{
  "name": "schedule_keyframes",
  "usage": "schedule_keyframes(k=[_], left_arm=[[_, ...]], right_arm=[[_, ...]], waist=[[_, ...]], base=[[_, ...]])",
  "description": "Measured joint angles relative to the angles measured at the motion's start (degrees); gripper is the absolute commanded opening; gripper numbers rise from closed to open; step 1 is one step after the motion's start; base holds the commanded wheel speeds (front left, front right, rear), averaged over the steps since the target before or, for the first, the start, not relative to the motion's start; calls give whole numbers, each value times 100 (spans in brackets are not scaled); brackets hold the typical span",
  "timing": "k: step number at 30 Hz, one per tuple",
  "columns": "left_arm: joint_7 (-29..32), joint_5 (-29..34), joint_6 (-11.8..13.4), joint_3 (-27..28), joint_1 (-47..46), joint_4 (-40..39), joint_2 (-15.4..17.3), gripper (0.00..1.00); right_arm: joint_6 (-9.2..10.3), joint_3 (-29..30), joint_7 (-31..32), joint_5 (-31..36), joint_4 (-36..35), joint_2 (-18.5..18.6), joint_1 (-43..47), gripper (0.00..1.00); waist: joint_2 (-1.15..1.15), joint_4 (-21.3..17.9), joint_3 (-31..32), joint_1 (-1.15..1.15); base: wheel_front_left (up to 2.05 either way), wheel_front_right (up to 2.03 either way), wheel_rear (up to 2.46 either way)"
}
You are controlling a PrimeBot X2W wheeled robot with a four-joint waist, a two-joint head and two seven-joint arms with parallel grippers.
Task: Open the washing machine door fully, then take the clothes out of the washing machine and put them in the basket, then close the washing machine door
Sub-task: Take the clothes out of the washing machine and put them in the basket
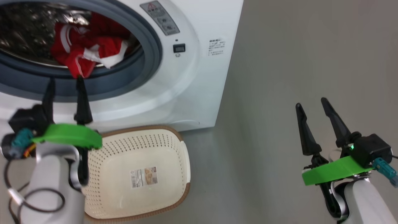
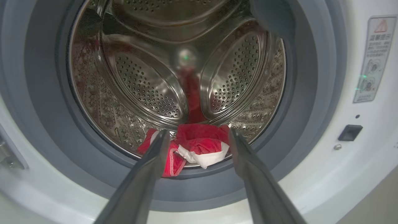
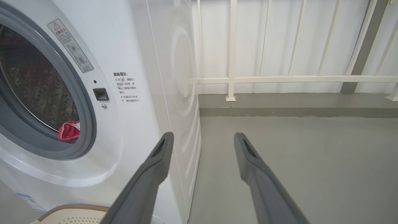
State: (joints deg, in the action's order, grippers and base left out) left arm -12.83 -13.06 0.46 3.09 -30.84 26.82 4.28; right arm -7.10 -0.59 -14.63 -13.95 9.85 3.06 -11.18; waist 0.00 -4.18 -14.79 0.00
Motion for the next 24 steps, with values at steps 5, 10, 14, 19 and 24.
schedule_keyframes(k=[5, 10, 14, 19, 24], left_arm=[[-94, -81, 0, 65, -801, 550, 54, 100], [-127, -52, -2, 3, -1563, 1117, 118, 100], [-140, 57, 11, -75, -2131, 1612, 172, 100], [-138, 174, 185, -112, -2841, 2484, 402, 100], [-37, 294, 499, -121, -3178, 3141, 627, 100]], right_arm=[[0, 31, 0, 0, -56, 27, -206, 100], [0, 25, 0, 0, -100, 57, -391, 100], [0, 5, 0, 0, -134, 102, -538, 100], [0, -10, 0, -15, -165, 113, -708, 100], [0, -46, 0, -76, -178, 98, -738, 100]], waist=[[0, -44, -391, 0], [0, -89, -783, 0], [0, -128, -1094, 0], [0, -251, -1490, 0], [0, -432, -1695, 0]], base=[[0, 0, 0], [0, 0, 0], [0, 0, 0], [0, 0, 0], [0, 0, 0]])
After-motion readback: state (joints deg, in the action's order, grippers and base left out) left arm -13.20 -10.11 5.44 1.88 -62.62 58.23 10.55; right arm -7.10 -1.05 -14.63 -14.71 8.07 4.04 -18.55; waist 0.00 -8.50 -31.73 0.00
